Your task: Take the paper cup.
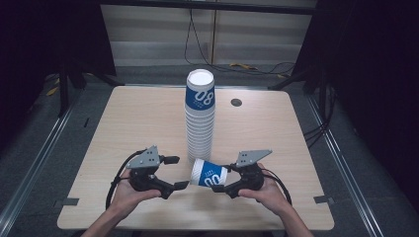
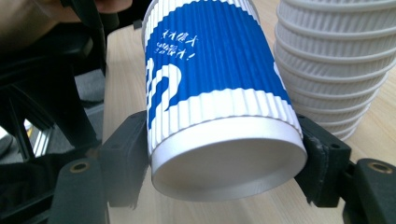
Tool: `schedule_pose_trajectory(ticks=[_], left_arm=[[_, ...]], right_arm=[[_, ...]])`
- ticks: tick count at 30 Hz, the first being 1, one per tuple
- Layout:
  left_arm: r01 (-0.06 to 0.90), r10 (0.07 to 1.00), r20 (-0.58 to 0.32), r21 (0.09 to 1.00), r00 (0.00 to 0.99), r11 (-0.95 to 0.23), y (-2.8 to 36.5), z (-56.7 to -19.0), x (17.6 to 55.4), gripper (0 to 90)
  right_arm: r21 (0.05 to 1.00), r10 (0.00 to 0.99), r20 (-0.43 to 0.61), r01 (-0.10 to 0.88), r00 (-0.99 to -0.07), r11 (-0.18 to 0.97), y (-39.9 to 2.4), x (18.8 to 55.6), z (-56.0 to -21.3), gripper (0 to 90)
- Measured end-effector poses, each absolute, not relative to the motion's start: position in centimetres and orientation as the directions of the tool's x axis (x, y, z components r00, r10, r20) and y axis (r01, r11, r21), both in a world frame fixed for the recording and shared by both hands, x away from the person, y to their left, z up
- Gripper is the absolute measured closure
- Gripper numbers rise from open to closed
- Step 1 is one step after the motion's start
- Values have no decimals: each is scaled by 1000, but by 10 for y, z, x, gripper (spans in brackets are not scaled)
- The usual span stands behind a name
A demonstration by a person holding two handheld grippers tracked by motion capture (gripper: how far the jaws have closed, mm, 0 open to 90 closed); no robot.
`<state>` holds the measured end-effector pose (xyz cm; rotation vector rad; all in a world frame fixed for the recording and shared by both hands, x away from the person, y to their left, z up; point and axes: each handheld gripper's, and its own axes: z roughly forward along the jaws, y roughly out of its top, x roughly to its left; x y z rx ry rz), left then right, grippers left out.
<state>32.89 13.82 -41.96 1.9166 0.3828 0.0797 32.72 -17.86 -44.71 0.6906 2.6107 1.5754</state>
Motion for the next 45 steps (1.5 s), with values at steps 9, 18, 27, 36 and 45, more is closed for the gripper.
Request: schedule_pose_trajectory(ticks=[9,18,27,36,45], left_arm=[[227,321,-131,932,938,-284,139,-418,329,164],[239,311,-166,947,936,-216,139,-414,329,157],[251,292,-185,945,938,-208,138,-416,329,155],[262,273,-201,942,941,-211,132,-421,329,143],[266,280,-194,932,940,-246,126,-424,330,86]], right_arm=[[928,357,161,264,-920,263,-179,322,-448,284],[955,343,141,218,-929,199,-174,319,-449,284],[968,305,140,196,-942,159,-168,314,-450,285],[969,298,131,185,-946,162,-168,314,-450,285],[965,288,144,199,-947,172,-167,314,-451,285]])
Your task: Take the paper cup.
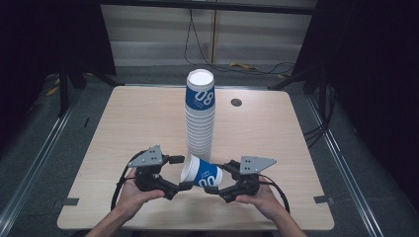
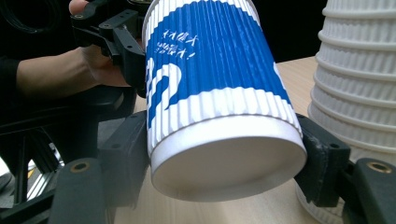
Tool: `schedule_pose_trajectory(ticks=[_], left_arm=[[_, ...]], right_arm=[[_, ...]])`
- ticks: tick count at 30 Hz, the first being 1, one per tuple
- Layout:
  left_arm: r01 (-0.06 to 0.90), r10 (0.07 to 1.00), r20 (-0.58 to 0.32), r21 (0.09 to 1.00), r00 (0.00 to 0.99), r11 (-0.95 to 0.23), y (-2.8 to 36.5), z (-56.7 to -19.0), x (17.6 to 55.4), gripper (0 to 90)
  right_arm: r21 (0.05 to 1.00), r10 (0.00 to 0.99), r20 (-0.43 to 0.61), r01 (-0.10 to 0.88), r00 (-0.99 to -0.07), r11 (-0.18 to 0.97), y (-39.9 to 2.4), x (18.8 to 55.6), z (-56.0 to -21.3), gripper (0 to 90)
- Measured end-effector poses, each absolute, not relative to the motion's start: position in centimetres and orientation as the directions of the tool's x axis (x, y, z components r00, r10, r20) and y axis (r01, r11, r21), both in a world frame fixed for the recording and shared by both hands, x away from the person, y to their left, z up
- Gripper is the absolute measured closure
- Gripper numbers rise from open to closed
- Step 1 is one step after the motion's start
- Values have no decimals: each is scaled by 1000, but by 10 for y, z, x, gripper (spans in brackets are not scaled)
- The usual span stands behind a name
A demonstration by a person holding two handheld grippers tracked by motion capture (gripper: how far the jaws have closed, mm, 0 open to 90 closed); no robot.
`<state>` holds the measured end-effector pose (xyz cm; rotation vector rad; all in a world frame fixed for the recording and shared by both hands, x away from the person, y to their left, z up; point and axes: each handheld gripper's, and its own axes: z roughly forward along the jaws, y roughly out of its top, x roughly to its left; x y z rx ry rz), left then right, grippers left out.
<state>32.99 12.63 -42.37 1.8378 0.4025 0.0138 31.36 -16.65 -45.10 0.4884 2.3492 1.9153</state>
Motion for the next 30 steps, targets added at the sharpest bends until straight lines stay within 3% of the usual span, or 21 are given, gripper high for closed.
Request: schedule_pose_trajectory(ticks=[7,30], left_arm=[[261,301,-173,922,938,-284,119,-426,329,30],[258,211,-206,930,955,-260,113,-429,333,115]], right_arm=[[962,278,155,209,-948,177,-164,315,-453,285],[955,258,163,218,-952,200,-164,315,-454,285]])
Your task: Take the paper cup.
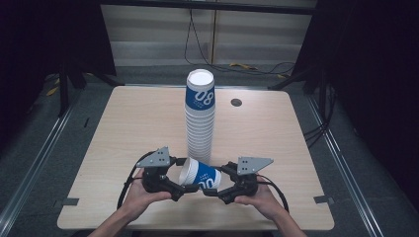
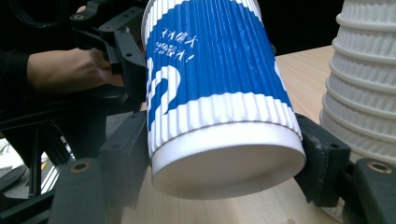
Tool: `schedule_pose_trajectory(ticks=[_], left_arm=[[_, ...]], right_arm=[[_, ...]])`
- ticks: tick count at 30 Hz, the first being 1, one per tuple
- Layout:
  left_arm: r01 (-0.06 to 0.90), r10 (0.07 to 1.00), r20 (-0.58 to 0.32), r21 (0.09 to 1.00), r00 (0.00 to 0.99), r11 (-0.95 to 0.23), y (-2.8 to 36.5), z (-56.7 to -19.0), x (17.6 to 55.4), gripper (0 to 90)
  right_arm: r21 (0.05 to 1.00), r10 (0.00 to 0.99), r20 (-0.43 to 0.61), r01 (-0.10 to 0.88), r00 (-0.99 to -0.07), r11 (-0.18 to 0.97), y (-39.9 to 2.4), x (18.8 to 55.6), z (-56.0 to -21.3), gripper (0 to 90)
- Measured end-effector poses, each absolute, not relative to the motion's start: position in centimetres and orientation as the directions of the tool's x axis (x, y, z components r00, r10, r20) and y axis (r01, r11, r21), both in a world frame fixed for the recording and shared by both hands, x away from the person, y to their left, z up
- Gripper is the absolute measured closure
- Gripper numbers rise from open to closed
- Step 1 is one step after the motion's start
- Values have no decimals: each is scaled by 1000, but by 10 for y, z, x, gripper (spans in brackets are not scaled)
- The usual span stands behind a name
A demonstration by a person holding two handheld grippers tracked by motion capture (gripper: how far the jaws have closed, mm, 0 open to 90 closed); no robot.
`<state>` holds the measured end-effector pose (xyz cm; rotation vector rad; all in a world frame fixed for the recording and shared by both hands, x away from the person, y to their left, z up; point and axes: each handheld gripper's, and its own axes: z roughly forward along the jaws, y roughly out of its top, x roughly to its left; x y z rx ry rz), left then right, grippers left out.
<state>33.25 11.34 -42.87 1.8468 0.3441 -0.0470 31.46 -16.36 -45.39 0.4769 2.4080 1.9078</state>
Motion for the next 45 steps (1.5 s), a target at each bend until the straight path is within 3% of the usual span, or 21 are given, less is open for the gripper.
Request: schedule_pose_trajectory(ticks=[28,45], left_arm=[[202,208,-142,932,968,-300,112,-427,329,184],[246,253,-182,936,950,-250,135,-416,336,183]], right_arm=[[907,290,215,300,-933,294,-160,318,-461,204],[879,333,205,322,-921,350,-163,320,-461,180]])
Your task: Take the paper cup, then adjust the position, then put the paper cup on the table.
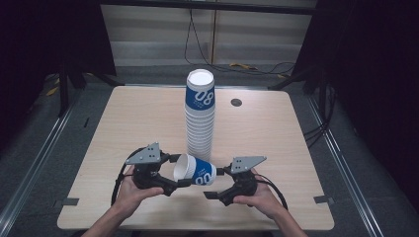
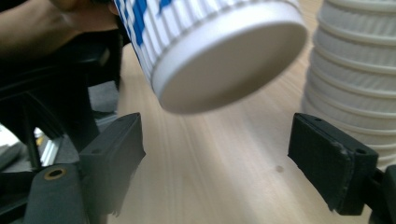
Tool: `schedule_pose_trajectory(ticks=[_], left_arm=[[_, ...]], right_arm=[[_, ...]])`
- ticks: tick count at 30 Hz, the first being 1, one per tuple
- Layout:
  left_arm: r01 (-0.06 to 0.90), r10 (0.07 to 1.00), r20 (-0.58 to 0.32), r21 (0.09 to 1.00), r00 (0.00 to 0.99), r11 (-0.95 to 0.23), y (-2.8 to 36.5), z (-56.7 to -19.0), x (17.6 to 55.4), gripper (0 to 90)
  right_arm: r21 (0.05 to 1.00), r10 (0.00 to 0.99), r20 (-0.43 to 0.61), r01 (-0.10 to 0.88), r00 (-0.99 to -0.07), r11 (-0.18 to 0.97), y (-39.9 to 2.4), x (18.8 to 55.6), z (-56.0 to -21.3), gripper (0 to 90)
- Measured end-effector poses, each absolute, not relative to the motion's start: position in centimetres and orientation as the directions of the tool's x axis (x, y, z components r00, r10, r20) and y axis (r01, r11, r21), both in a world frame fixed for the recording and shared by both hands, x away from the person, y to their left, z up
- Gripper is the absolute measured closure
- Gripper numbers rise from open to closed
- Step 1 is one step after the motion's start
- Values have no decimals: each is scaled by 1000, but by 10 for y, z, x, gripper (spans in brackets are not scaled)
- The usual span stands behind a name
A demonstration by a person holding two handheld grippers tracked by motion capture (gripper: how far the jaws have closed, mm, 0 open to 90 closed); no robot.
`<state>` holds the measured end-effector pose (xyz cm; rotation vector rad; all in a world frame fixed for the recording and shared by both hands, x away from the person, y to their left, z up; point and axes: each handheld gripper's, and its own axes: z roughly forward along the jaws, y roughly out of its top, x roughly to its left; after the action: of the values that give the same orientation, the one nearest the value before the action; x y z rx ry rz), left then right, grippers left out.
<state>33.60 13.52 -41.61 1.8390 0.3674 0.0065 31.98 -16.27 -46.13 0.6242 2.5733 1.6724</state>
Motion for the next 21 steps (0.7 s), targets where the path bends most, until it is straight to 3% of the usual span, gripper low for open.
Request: schedule_pose_trajectory(ticks=[14,21], left_arm=[[271,326,-171,917,930,-292,158,-414,340,181],[281,377,-147,901,914,-331,173,-415,346,179]], right_arm=[[844,392,153,327,-907,426,-173,319,-463,179],[851,454,141,342,-880,399,-184,324,-459,164]])
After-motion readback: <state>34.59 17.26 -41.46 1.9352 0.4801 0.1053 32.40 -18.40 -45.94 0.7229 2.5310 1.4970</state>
